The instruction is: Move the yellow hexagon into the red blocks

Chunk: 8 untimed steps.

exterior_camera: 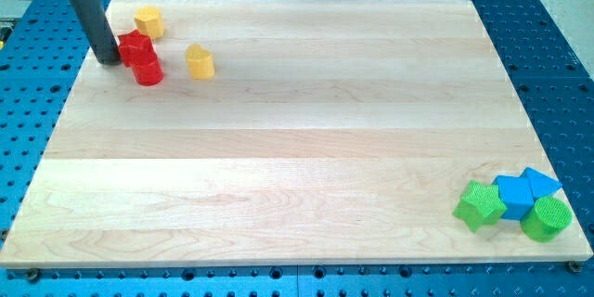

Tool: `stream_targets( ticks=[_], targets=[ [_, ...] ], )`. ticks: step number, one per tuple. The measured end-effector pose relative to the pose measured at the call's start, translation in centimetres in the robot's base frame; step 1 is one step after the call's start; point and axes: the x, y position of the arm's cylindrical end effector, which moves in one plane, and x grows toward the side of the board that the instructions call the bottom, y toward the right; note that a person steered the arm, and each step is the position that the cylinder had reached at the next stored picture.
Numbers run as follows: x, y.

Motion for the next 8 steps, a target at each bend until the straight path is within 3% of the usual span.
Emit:
stream_targets(
  ticks=[2,3,4,5,6,8],
  targets=[
    [0.0,2.6],
    [1.2,-0.4],
    [8.3,-4.1],
    [13.1,-1.2],
    [14.4,4.9],
    [12.8,21.0]
  ],
)
